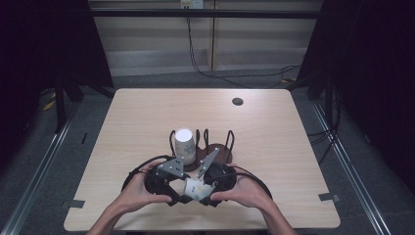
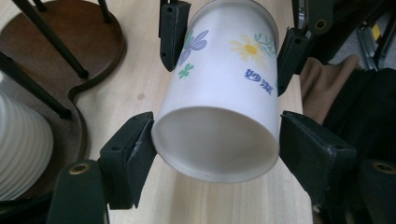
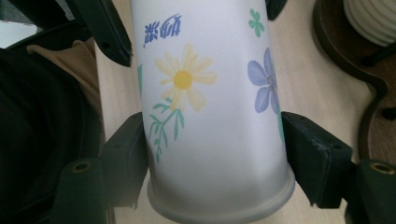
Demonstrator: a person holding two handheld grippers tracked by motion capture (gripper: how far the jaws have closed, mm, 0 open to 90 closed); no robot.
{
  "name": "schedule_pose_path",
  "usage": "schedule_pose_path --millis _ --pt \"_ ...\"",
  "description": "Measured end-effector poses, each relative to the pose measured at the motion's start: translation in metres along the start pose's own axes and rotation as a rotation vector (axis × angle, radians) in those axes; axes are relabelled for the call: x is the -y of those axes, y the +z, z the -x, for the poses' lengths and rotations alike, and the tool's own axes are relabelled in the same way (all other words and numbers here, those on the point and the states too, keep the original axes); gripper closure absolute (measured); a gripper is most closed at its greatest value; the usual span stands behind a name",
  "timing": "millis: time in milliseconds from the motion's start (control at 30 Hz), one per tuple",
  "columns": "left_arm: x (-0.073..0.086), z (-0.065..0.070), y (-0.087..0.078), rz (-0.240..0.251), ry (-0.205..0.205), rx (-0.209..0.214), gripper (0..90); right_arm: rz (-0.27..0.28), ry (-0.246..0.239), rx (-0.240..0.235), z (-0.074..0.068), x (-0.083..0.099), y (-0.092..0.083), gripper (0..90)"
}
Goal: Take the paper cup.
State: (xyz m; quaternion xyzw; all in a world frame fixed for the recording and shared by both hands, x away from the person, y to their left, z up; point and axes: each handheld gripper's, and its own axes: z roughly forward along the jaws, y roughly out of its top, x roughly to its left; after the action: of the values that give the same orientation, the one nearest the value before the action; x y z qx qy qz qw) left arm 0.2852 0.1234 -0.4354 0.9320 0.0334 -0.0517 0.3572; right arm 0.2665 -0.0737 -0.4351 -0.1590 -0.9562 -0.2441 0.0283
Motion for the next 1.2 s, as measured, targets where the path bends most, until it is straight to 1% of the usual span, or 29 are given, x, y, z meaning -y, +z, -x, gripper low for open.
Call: schedule_pose_path --millis 67,100,133,167,233,333,433,567,700,800,900,1000,1067,1200 --pt "-0.0002 0.0003 0.0006 0.001 -0.003 0.006 29.1 0.005 -0.008 -0.002 -0.0005 -0.0005 0.0006 28.0" --pt "-0.0003 0.0012 0.0020 -0.006 -0.001 0.021 31.0 0.006 -0.013 -0.001 -0.0021 -0.0020 0.0014 28.0" --pt "-0.0003 0.0012 0.0020 -0.006 -0.001 0.021 32.8 0.006 -0.013 -0.001 -0.0021 -0.0020 0.0014 28.0" --pt "-0.0004 0.0019 0.0026 -0.011 0.006 0.018 32.9 0.005 -0.021 -0.003 -0.0025 -0.0023 0.0018 28.1" --pt "-0.0005 0.0024 0.0029 -0.010 0.011 0.015 32.8 0.003 -0.017 -0.005 -0.0028 -0.0020 0.0018 28.1" --pt "-0.0007 0.0021 0.0023 -0.002 -0.001 0.015 31.1 0.015 -0.020 -0.008 -0.0022 -0.0016 0.0015 28.1" --pt "-0.0004 0.0019 0.0037 -0.002 -0.006 0.025 31.4 0.022 -0.024 -0.014 -0.0018 -0.0015 0.0009 28.0" --pt "-0.0005 0.0018 0.0045 -0.011 -0.001 0.034 32.6 0.021 -0.017 -0.018 -0.0022 -0.0011 0.0022 28.1" --pt "0.0003 0.0013 0.0050 -0.004 -0.012 0.053 32.1 0.032 -0.032 -0.026 -0.0033 -0.0016 0.0031 28.1" --pt "0.0000 0.0027 0.0044 0.002 -0.001 0.046 33.8 0.038 -0.039 -0.027 -0.0029 -0.0014 0.0028 28.0" --pt "0.0005 0.0034 0.0038 0.011 -0.009 0.045 35.0 0.040 -0.035 -0.031 -0.0032 -0.0006 0.0024 27.9" --pt "0.0012 0.0026 0.0025 0.021 -0.006 0.051 35.7 0.050 -0.033 -0.031 -0.0025 -0.0002 0.0014 26.9" --pt "0.0011 0.0029 0.0011 0.025 -0.009 0.045 35.9 0.059 -0.032 -0.028 -0.0020 0.0003 0.0006 25.9" --pt "0.0009 0.0031 -0.0013 0.042 -0.020 0.030 36.0 0.095 -0.022 -0.027 -0.0002 0.0016 -0.0020 23.6"
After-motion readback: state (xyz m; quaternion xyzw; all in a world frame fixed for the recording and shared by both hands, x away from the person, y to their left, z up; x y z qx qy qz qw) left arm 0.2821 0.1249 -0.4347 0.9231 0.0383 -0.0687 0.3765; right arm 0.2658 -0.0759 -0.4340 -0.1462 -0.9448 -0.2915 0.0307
